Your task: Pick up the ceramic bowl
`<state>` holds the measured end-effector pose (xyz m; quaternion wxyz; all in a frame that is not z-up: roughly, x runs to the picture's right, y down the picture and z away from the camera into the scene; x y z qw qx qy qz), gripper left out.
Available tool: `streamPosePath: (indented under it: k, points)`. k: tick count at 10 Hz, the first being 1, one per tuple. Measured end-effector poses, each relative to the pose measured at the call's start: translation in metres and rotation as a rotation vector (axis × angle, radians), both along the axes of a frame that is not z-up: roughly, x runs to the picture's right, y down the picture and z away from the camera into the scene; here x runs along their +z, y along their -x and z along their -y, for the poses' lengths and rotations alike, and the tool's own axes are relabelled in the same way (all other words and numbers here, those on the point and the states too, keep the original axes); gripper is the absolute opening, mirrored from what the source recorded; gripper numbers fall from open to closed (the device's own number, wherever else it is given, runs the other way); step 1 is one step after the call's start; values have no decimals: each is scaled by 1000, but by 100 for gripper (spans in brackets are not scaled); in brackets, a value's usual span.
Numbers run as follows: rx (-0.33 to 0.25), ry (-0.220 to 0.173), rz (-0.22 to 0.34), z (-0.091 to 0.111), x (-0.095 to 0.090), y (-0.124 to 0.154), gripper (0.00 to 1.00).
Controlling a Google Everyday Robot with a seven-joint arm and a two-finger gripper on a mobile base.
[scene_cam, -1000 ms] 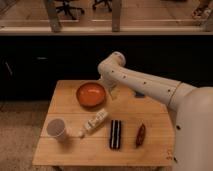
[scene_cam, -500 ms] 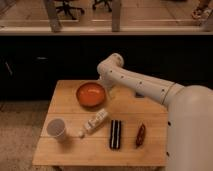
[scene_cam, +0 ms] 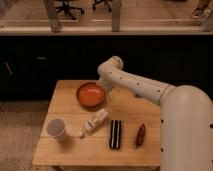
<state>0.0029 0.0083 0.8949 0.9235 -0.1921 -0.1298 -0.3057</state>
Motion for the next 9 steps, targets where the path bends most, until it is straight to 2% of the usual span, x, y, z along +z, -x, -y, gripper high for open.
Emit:
streamPosePath:
  k: [2,9]
  points:
    - [-10,13,12,-4,14,4,80]
    - [-15,50,44,-9,38,4,80]
